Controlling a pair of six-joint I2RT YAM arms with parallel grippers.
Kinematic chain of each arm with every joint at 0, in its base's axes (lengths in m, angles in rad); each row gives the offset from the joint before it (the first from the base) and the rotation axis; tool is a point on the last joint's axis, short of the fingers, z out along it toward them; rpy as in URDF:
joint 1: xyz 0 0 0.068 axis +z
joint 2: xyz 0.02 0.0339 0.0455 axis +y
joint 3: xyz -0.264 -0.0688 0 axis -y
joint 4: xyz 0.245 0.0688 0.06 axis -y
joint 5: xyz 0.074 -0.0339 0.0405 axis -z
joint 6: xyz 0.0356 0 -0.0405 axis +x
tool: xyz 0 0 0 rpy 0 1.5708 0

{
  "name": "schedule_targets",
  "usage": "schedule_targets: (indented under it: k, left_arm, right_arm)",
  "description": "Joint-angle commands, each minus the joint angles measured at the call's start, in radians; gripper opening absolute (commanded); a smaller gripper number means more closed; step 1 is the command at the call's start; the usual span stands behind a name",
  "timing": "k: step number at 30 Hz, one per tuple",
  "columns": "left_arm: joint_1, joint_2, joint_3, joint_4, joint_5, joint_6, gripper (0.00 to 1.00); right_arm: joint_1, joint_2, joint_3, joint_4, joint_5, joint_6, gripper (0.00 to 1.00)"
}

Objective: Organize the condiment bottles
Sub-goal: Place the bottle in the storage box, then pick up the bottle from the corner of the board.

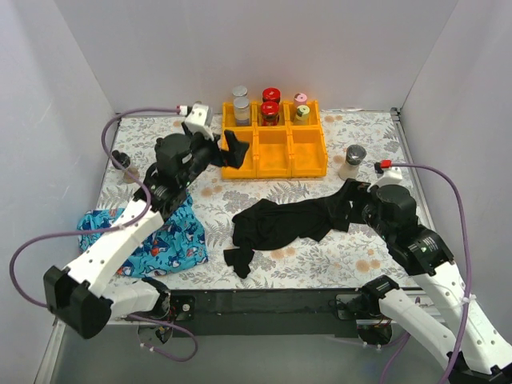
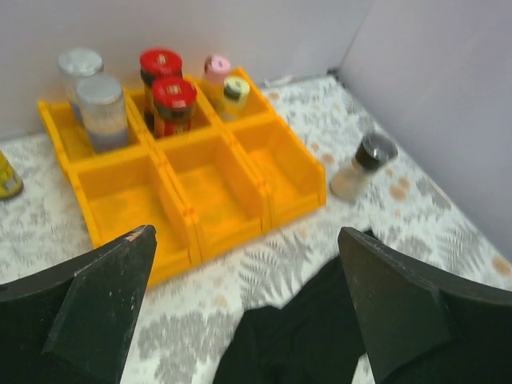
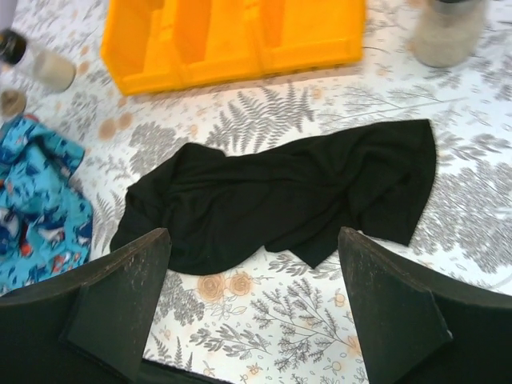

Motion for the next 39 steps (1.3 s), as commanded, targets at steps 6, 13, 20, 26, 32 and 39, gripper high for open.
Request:
schedule_targets:
  k: [6,13,20,26,32,39]
  left_arm:
    - [-0.004,-0.289,-0.407,0.01,0.154,0.112,0.98]
    - [-0.005,-0.332,-0.483,0.107,0.168,0.114,0.98]
    - [-0.005,-0.332,-0.484,0.081,0.148,0.104,0.98]
    - [-0.008,-0.363,-0.498,0.084,0.11,0.103,0.98]
    - [-0.018,-0.341,-0.498,0.088,0.09,0.111,0.98]
    - [-0.019,-0.297,-0.494,0.088,0.09,0.112,0.98]
  right_arm:
    - [-0.006,-0.017,0.038,-0.22,0.287,0.314,0.88]
    - [-0.009,0.155,0.17,-0.499,0.552,0.505,0.82]
    - [-0.122,0.327,0.374,-0.743,0.737,0.584,0.75]
    - [-0.51,0.341,0.38,-0.742,0.733,0.458,0.71]
    - [-0.7,0.279,0.302,-0.742,0.752,0.418,0.71]
    - [-0.731,0.203,0.158,-0.737,0.754,0.475,0.71]
